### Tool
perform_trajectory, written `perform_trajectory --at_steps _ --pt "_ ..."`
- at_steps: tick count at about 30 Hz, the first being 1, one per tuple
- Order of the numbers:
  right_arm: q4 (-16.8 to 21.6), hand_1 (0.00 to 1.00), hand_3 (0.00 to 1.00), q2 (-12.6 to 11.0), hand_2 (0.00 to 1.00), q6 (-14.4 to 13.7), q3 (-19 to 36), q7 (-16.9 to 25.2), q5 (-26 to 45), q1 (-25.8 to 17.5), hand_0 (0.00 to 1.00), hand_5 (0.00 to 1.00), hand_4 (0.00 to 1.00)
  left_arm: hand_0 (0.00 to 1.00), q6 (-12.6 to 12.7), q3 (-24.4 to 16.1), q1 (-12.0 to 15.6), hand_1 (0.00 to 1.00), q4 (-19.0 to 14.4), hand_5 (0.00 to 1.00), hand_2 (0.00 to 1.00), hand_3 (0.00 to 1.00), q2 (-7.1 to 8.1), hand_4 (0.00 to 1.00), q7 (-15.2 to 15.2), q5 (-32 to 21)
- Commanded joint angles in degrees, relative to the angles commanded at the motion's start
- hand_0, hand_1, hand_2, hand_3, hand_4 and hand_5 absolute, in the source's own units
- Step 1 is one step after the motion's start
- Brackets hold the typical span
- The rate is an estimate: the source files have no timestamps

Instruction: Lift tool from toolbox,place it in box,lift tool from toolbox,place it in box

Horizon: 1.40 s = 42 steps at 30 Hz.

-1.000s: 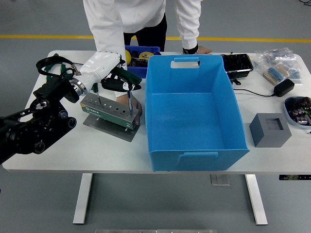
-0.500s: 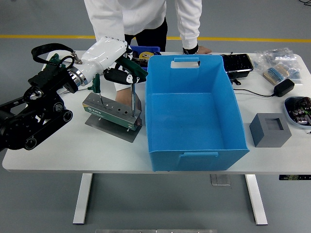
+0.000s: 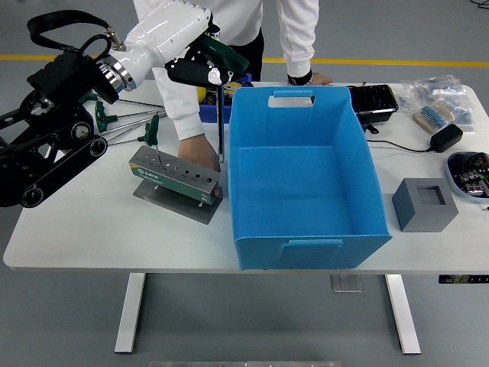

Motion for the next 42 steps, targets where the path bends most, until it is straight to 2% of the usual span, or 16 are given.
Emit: perform_trajectory --at_steps 5,7,9,16,19,23,27,30,32,33,36,37,39,42 --pt "0.01 0.633 0.575 -0.08 0.708 0.02 0.23 -0.10 -0.34 0.01 0.668 0.742 0.835 0.181 0.05 -0.18 -2.40 0.005 -1.92 0.688 0.059 0.039 -1.68 0.833 0.44 -2.04" --pt "0.02 0.633 0.576 -0.12 0.708 0.03 0.26 -0.15 -0.45 0.04 0.668 0.742 0.835 0.181 0.48 0.78 -2.83 0.005 -2.22 0.691 0.059 0.038 -3.24 0.832 0.60 -3.73" --pt "0.03 0.633 0.576 -0.12 0.708 0.03 0.27 -0.18 -0.47 0.08 0.668 0.742 0.835 0.181 0.89 2.25 -3.04 0.005 -2.07 0.691 0.059 0.038 -4.18 0.832 0.70 -5.47" --pt "0.09 0.633 0.576 -0.30 0.708 -0.03 0.62 -0.31 -0.89 0.23 0.668 0.743 0.836 0.181 1.09 15.40 -4.62 0.005 3.03 0.695 0.059 0.040 -8.41 0.831 -0.06 -9.92" --pt "0.15 0.633 0.576 -0.45 0.708 -0.03 0.72 -0.39 -1.27 0.41 0.669 0.743 0.835 0.199 1.60 19.50 -5.05 0.017 6.19 0.698 0.079 0.058 -10.55 0.831 -0.58 -11.49" --pt "0.16 0.633 0.576 -0.64 0.708 -0.10 0.90 -0.35 -1.50 0.48 0.669 0.743 0.835 0.199 1.19 23.79 -6.10 0.017 9.42 0.698 0.079 0.058 -12.60 0.831 -1.64 -14.67" --pt "0.27 0.632 0.576 -0.88 0.708 -0.20 1.42 -0.50 -2.46 0.65 0.669 0.743 0.836 0.204 0.22 26.78 -7.09 0.025 12.51 0.692 0.088 0.064 -14.49 0.828 -2.81 -16.80" --pt "0.32 0.632 0.576 -0.98 0.708 -0.22 1.80 -0.65 -3.18 0.72 0.669 0.743 0.836 0.204 -0.29 27.71 -7.85 0.025 14.43 0.692 0.088 0.064 -15.88 0.828 -3.49 -18.04" --pt "0.36 0.633 0.576 -1.03 0.708 -0.25 2.09 -0.75 -3.61 0.78 0.668 0.743 0.835 0.205 -0.93 27.80 -8.31 0.050 15.44 0.691 0.116 0.101 -16.89 0.839 -3.74 -18.63" --pt "0.37 0.633 0.576 -1.06 0.708 -0.26 2.14 -0.78 -3.75 0.84 0.668 0.743 0.835 0.205 -1.45 27.77 -8.51 0.050 15.88 0.691 0.116 0.101 -17.32 0.839 -3.66 -18.88" --pt "0.46 0.633 0.576 -1.18 0.708 -0.29 2.57 -1.01 -4.58 1.21 0.668 0.743 0.835 0.205 -5.10 27.69 -9.29 0.050 17.69 0.691 0.116 0.101 -18.83 0.839 -1.55 -17.87" --pt "0.49 0.633 0.575 -1.23 0.709 -0.29 2.67 -1.07 -4.78 1.33 0.669 0.744 0.835 0.424 -6.12 27.75 -9.53 0.447 18.45 0.791 0.560 0.622 -19.27 0.998 -1.32 -17.56" --pt "0.54 0.633 0.575 -1.31 0.709 -0.29 2.69 -1.08 -4.88 1.51 0.669 0.744 0.835 0.424 -6.82 27.84 -9.84 0.447 19.80 0.791 0.560 0.622 -19.89 0.998 -1.56 -17.85" --pt "0.57 0.633 0.575 -1.42 0.709 -0.37 2.76 -0.98 -4.84 1.76 0.669 0.744 0.835 0.424 -6.37 27.48 -10.54 0.447 22.08 0.791 0.560 0.622 -21.07 0.998 -2.60 -18.50"
